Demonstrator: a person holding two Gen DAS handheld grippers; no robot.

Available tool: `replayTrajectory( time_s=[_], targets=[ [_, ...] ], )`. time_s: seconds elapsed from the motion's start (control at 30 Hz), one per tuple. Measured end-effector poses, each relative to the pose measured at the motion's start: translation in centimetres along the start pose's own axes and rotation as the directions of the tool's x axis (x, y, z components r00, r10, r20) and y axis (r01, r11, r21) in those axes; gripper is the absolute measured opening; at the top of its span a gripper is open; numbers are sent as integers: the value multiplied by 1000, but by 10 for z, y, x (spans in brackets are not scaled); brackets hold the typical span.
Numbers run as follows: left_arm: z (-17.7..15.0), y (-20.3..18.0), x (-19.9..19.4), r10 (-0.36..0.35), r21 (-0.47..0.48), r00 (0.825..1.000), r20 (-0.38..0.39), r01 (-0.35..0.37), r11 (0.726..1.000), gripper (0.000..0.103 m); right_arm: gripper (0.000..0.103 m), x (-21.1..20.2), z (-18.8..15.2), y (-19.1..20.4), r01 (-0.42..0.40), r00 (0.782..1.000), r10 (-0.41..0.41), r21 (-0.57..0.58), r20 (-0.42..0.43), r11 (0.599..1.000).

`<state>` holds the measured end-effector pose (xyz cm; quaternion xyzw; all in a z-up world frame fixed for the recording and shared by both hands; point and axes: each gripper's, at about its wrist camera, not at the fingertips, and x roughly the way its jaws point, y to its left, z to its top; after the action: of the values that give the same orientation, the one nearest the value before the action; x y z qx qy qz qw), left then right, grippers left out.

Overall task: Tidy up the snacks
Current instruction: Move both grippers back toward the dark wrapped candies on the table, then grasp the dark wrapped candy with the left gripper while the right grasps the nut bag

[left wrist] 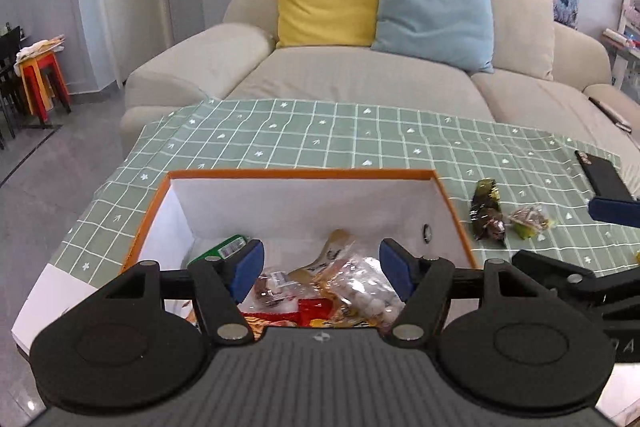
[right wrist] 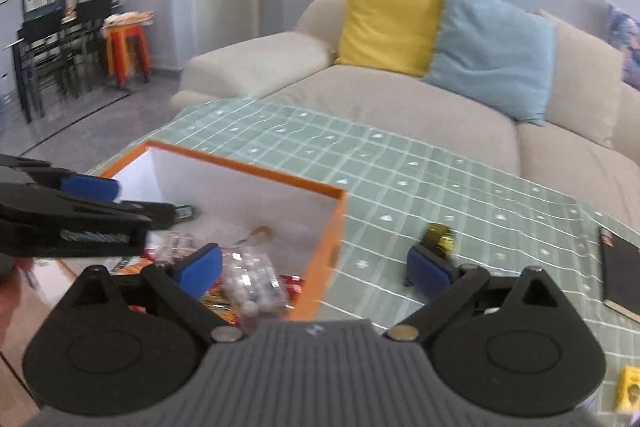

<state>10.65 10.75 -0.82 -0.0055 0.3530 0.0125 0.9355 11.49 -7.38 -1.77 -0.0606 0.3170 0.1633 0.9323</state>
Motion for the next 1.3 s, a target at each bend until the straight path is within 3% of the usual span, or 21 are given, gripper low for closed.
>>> replayTrajectory(
  time_s=[0.27,0.6,1.1,1.3],
  targets=[
    [-5,-42,4,-75,78,997,-17,76,994,78,96,-16,-37,-58,141,990,-141,152,-10,978],
    [-9,-111,21,-162,208,985,-61,171,963,78,96,-9,-80,-110,251,968,-236,258,-87,933],
    [9,-160,72,-198,265,973,-115,222,938,78,91,25,-99,-158,288,957,-262,359,-120,888],
    [22,-169,97,-228,220,964,-133,253,942,78,90,45,-93,-173,286,958,-264,371,-109,884]
  ],
)
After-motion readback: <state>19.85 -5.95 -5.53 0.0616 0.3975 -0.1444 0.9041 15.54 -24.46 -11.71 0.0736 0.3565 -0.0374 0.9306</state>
